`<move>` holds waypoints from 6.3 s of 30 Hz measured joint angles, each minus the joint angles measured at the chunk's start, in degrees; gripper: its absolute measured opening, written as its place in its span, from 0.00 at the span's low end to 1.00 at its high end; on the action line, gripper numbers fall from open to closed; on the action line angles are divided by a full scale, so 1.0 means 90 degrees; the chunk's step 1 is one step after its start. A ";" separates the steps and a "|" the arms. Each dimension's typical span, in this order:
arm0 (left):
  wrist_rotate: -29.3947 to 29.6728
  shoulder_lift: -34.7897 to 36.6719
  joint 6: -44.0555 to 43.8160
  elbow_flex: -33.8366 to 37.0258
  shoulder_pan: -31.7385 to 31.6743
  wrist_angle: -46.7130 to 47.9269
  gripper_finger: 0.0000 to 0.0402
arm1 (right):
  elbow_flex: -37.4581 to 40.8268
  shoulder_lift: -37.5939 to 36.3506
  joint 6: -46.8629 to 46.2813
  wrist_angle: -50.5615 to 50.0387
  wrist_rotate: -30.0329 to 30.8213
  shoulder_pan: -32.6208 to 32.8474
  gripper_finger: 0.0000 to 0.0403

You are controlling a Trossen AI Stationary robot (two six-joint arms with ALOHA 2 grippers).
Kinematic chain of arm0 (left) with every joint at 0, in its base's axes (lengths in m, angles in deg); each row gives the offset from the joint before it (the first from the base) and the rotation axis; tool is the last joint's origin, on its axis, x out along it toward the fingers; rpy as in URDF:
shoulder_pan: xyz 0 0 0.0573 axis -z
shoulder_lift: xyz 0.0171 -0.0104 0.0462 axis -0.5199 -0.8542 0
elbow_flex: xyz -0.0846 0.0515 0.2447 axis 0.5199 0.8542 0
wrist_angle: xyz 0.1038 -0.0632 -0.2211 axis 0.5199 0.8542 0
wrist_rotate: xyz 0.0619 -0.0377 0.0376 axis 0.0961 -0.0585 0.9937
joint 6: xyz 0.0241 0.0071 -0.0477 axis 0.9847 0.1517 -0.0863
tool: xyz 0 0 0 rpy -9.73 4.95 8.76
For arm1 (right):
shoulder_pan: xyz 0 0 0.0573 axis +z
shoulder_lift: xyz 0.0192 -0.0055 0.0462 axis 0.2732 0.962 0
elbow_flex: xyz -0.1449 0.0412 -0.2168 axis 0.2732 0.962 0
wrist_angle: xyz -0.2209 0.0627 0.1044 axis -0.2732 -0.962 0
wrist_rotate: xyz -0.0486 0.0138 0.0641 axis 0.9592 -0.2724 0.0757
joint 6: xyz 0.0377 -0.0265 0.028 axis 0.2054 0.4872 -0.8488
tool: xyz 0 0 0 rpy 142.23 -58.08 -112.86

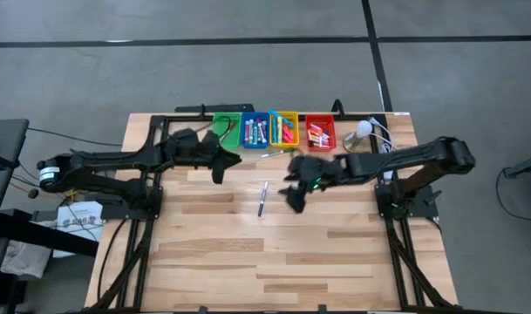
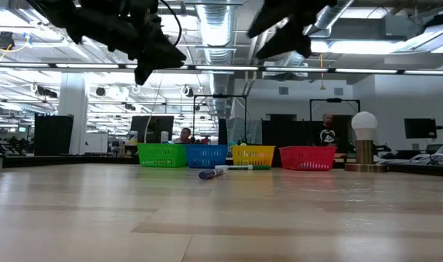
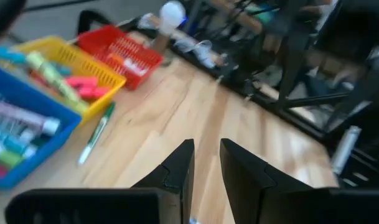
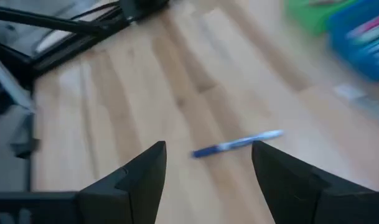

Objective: Pick & Place Markers
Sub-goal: Put the blue dry erase marker into the green basket

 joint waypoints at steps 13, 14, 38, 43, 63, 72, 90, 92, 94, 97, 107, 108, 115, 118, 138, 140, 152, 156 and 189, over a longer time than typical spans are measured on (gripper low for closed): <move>0.3750 -0.0640 -0.1740 -0.0011 0.1800 0.0058 0.19 | 0.0078 -0.1551 0.1789 -0.1644 0.0681 -0.0933 0.56; 0.3821 -0.0733 -0.1889 -0.0041 0.1862 0.0045 0.19 | 0.0078 -0.1553 0.1908 -0.1745 0.0678 -0.0935 0.56; 0.3801 -0.3468 -0.3750 -0.1874 0.2593 0.0964 0.19 | 0.0083 -0.1291 0.2257 -0.2930 0.0664 -0.0894 0.56; 0.3720 -0.3512 -0.4173 -0.1870 0.2649 0.0994 0.19 | 0.0083 -0.1298 0.2255 -0.2902 0.0655 -0.0891 0.56; 0.3556 -0.3830 -0.3679 -0.1880 0.2765 0.0858 0.36 | 0.0083 -0.1312 0.1904 -0.2923 0.0972 -0.0255 0.56; 0.3547 -0.4258 -0.3652 -0.2714 0.2789 0.1523 0.33 | 0.0083 -0.1947 0.1876 -0.3085 0.1201 -0.0353 0.56; 0.3425 -0.5195 -0.4086 -0.3767 0.2691 0.3129 0.29 | 0.0080 -0.3192 0.1366 -0.3356 0.1344 -0.0349 0.56; 0.3512 -0.5236 -0.4105 -0.3769 0.2679 0.3076 0.29 | 0.0080 -0.3208 0.1363 -0.3405 0.1342 -0.0340 0.56; 0.3543 -0.5238 -0.4118 -0.3769 0.2660 0.3166 0.29 | 0.0080 -0.3177 0.1343 -0.3397 0.1344 -0.0325 0.56; 0.3582 -0.5238 -0.4212 -0.3769 0.2607 0.3259 0.29 | 0.0083 -0.3111 0.1320 -0.3411 0.1341 -0.0304 0.56; 0.3608 -0.5238 -0.4215 -0.3767 0.2464 0.3328 0.29 | 0.0083 -0.2922 0.1354 -0.3398 0.1332 -0.0304 0.56; 0.3610 -0.5238 -0.4214 -0.3767 0.2451 0.3328 0.29 | 0.0083 -0.2900 0.1357 -0.3390 0.1335 -0.0304 0.56; 0.3521 -0.5523 -0.4215 -0.3764 0.2450 0.3213 0.29 | 0.0083 -0.2855 0.1424 -0.3373 0.1339 -0.0304 0.56; 0.3343 -0.5775 -0.4241 -0.3764 0.2446 0.3135 0.29 | 0.0083 -0.2862 0.1426 -0.3339 0.1342 -0.0304 0.56; 0.3230 -0.5948 -0.4096 -0.3769 0.2482 0.3114 0.07 | 0.0083 -0.2867 0.1439 -0.3284 0.1342 -0.0304 0.56; 0.3237 -0.5868 -0.4039 -0.3755 0.2501 0.3158 0.07 | 0.0083 -0.2869 0.1436 -0.3253 0.1342 -0.0304 0.56; 0.3627 -0.5083 -0.3664 -0.3738 0.2521 0.3231 0.07 | 0.0083 -0.2869 0.1371 -0.3221 0.1339 -0.0304 0.56; 0.4018 -0.4591 -0.3352 -0.3747 0.2485 0.3271 0.08 | 0.0083 -0.2869 0.1368 -0.3006 0.1331 -0.0304 0.56; 0.1907 -0.2629 0.0622 -0.2300 -0.2942 0.2336 0.10 | -0.0257 0.0175 0.1873 0.1412 0.1367 -0.1079 0.56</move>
